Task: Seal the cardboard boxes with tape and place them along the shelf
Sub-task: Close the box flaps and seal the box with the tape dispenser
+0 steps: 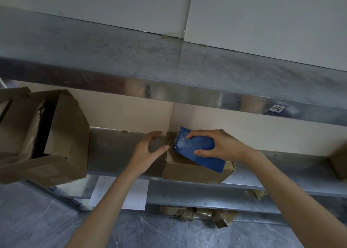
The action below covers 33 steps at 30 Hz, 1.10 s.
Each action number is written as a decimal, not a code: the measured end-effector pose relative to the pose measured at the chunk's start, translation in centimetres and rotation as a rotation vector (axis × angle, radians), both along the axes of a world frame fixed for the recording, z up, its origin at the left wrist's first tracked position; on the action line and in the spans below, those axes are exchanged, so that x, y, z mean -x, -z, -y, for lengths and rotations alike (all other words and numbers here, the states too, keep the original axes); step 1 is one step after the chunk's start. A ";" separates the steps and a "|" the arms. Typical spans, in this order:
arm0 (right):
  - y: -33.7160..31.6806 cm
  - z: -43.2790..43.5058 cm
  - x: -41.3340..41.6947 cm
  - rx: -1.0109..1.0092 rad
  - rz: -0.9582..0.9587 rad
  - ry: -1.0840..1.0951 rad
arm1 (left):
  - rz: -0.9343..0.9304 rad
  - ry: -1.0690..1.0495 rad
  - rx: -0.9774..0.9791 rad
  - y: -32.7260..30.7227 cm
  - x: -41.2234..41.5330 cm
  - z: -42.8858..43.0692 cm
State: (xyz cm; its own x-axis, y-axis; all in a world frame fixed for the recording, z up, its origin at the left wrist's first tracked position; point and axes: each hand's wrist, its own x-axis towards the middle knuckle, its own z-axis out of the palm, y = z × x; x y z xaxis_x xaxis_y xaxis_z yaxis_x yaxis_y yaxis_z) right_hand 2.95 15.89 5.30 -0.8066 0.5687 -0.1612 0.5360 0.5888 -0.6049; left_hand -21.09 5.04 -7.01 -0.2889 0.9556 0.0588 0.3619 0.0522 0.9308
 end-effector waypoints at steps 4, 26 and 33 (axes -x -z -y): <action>0.0 -0.1 0.0 -0.003 0.005 -0.006 | -0.101 0.175 0.096 -1.1 -0.1 0.0; -1.2 2.9 0.5 -0.081 0.065 -0.088 | -0.443 0.312 -0.052 -2.2 0.3 -0.6; -0.8 3.3 0.6 -0.125 0.102 -0.098 | -0.368 0.221 -0.095 -0.9 -1.5 -0.4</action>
State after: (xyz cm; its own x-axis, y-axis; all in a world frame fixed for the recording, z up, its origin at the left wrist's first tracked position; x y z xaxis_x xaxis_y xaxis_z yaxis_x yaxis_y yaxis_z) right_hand 2.38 12.56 6.12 -0.8421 0.5090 -0.1782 0.5274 0.7084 -0.4691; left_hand -19.56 5.42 -6.11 -0.0212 0.9775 0.2100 0.6630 -0.1435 0.7348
